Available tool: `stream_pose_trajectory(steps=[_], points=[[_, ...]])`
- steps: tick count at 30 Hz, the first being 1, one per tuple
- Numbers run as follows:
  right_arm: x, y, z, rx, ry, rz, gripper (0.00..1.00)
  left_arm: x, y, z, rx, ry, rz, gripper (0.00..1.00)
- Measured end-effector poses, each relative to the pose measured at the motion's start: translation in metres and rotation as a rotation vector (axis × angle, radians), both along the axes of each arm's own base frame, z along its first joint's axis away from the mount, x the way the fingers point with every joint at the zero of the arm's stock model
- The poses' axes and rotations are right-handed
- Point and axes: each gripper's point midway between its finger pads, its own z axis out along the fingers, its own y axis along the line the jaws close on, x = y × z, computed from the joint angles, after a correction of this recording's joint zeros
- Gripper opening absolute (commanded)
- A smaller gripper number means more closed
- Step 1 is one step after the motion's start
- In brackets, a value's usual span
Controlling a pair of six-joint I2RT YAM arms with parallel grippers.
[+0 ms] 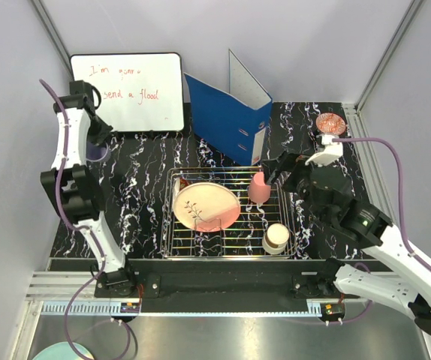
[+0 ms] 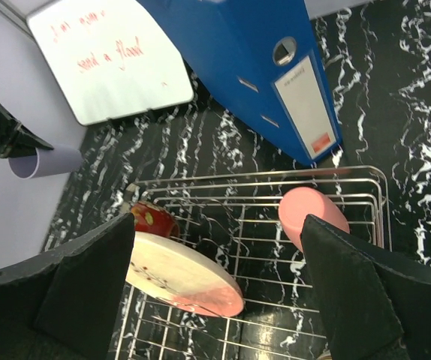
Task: Unload the mixed dishes from the dish rack
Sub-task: Place the cup at the center of the board.
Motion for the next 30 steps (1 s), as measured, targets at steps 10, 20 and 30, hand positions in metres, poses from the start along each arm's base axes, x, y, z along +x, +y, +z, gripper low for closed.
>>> stream_pose_trajectory(steps=[10, 20, 30], points=[[0.009, 0.009, -0.025, -0.075, 0.061, -0.010, 1.00, -0.010, 0.009, -0.073, -0.068, 0.209, 0.034, 0.00], [0.015, 0.014, -0.036, -0.112, 0.084, -0.013, 1.00, -0.008, 0.008, -0.073, -0.065, 0.213, 0.020, 0.26], [0.015, 0.014, -0.036, -0.112, 0.084, -0.014, 1.00, 0.005, 0.011, -0.048, -0.045, 0.139, -0.006, 0.57]])
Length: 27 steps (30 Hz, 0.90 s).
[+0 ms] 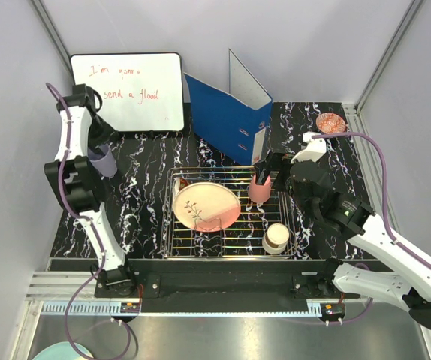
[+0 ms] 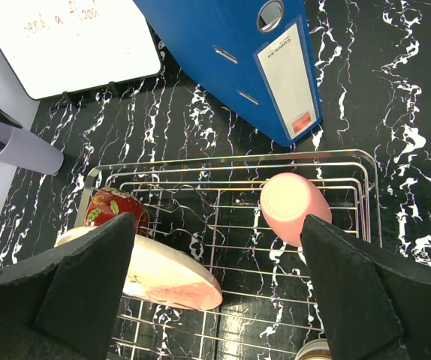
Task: Unload the mixed dishes from the dish rack
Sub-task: Place the cup at the center of the board, then pick up the cup from the dish rack.
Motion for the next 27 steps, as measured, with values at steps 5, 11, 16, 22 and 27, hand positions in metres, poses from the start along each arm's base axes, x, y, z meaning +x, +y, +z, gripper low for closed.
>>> stream_pose_trajectory(steps=[5, 11, 16, 22, 27], points=[[0.000, 0.000, 0.000, -0.001, 0.000, 0.000, 1.00, -0.002, 0.000, 0.021, 0.010, -0.044, 0.001, 0.59], [0.003, -0.002, -0.003, -0.063, -0.005, 0.003, 1.00, -0.005, -0.007, 0.070, 0.051, -0.151, -0.012, 0.60], [0.026, -0.002, -0.013, -0.231, 0.029, -0.073, 1.00, -0.007, -0.061, 0.155, 0.137, -0.367, -0.145, 0.61], [0.045, -0.004, -0.061, -0.376, 0.158, -0.076, 1.00, -0.057, -0.160, 0.223, 0.126, -0.610, -0.435, 0.76], [0.056, -0.006, -0.088, -0.407, 0.237, -0.076, 1.00, -0.111, -0.183, 0.209, 0.098, -0.675, -0.563, 0.93]])
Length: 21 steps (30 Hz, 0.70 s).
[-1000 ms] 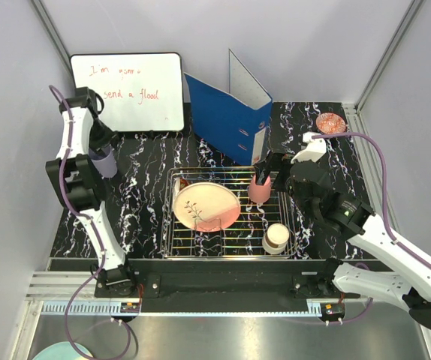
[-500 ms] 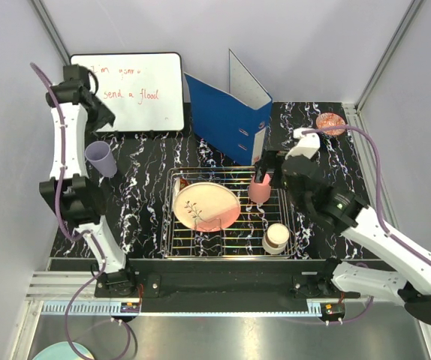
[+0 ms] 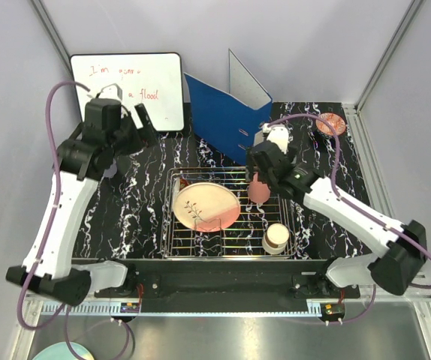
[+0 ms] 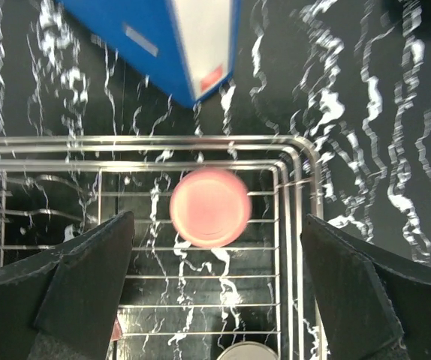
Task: Unload the mixed dishes from the dish rack
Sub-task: Pick up the cup from the dish rack.
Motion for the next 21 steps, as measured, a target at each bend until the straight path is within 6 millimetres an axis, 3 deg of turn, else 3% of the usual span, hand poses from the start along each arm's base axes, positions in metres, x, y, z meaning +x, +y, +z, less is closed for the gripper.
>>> stream_pose_trajectory(steps=[4, 11, 18, 21], points=[[0.001, 0.013, -0.023, 0.001, 0.066, 0.026, 1.00, -0.024, -0.006, -0.011, 0.008, -0.021, -0.053, 0.99], [0.007, 0.025, -0.056, -0.015, 0.138, 0.021, 1.00, -0.041, -0.015, -0.008, 0.001, -0.082, -0.110, 0.99], [0.014, 0.022, -0.078, -0.028, 0.182, -0.021, 1.00, -0.046, -0.015, -0.011, -0.001, -0.099, -0.114, 0.99], [0.018, 0.018, -0.086, -0.021, 0.194, -0.042, 0.93, -0.045, -0.017, -0.013, 0.000, -0.099, -0.118, 0.99]])
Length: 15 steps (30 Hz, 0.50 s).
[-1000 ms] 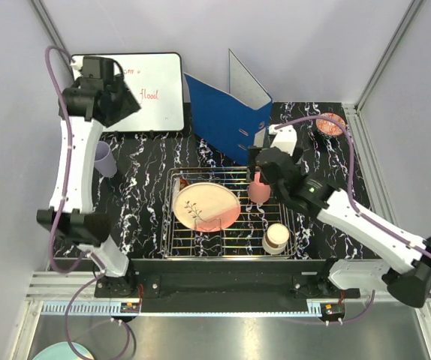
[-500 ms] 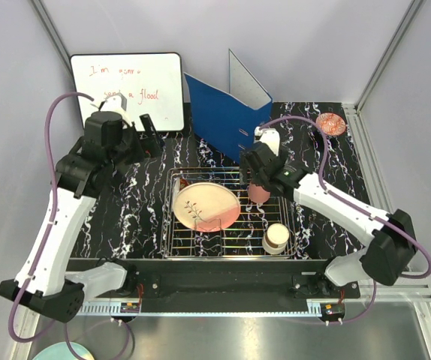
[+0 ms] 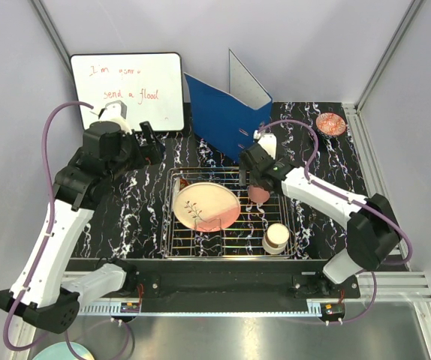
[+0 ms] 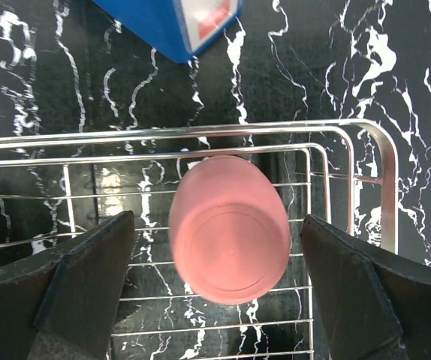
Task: Unload the mixed dishes from the dish rack
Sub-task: Pick up the cup from the dish rack.
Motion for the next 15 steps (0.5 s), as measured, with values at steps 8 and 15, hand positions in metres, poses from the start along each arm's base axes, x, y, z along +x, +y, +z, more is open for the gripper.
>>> stream_pose_trajectory(steps=[8, 15], points=[[-0.003, -0.004, -0.010, 0.015, 0.007, -0.019, 0.38, 0.001, -0.002, 0.000, 0.000, -0.002, -0.005, 0.99], [-0.011, -0.008, -0.005, 0.052, -0.011, -0.025, 0.00, 0.003, -0.003, -0.003, 0.004, 0.009, -0.004, 0.99]])
